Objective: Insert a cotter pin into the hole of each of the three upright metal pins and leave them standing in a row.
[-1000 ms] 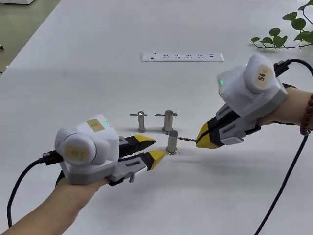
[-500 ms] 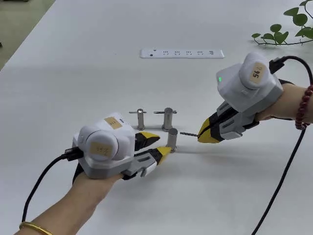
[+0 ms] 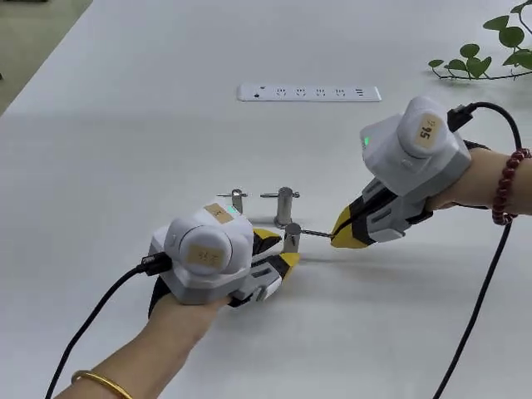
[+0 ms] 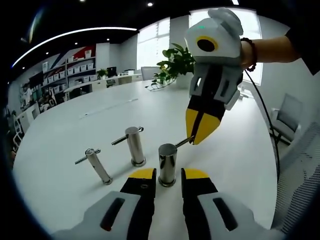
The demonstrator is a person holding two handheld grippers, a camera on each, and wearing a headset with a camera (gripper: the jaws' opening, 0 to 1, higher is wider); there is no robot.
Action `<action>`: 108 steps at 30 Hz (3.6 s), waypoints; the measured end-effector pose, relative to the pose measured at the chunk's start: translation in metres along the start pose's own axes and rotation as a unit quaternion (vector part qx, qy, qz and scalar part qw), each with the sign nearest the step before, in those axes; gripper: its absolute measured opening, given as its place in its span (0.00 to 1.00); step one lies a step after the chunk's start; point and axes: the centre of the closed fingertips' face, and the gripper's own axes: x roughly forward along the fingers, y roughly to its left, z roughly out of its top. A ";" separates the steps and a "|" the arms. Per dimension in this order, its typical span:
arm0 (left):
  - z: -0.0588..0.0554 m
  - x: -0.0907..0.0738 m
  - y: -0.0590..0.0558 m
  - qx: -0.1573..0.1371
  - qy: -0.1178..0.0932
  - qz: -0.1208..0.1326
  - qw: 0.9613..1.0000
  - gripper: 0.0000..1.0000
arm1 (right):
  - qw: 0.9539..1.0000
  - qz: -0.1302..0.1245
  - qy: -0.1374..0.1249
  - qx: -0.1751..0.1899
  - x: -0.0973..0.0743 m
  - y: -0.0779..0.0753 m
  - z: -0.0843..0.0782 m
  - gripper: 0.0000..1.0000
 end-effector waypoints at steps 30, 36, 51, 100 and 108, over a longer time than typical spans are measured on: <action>-0.005 0.012 0.001 -0.006 0.017 0.014 1.000 0.10 | 0.999 0.004 0.026 -0.042 0.004 -0.006 0.008 0.00; -0.006 0.013 0.001 -0.014 0.017 0.016 1.000 0.10 | 0.999 0.008 0.021 -0.038 0.008 -0.004 0.015 0.00; -0.005 0.013 0.001 -0.015 0.005 0.022 1.000 0.10 | 1.000 0.006 0.002 -0.026 0.013 -0.001 0.028 0.00; -0.006 0.013 0.001 -0.010 -0.001 0.029 1.000 0.10 | 1.000 -0.010 -0.013 -0.011 0.008 -0.003 0.031 0.00; -0.005 0.013 0.000 -0.015 -0.001 0.030 0.999 0.10 | 1.000 -0.009 -0.015 -0.010 0.010 -0.003 0.031 0.00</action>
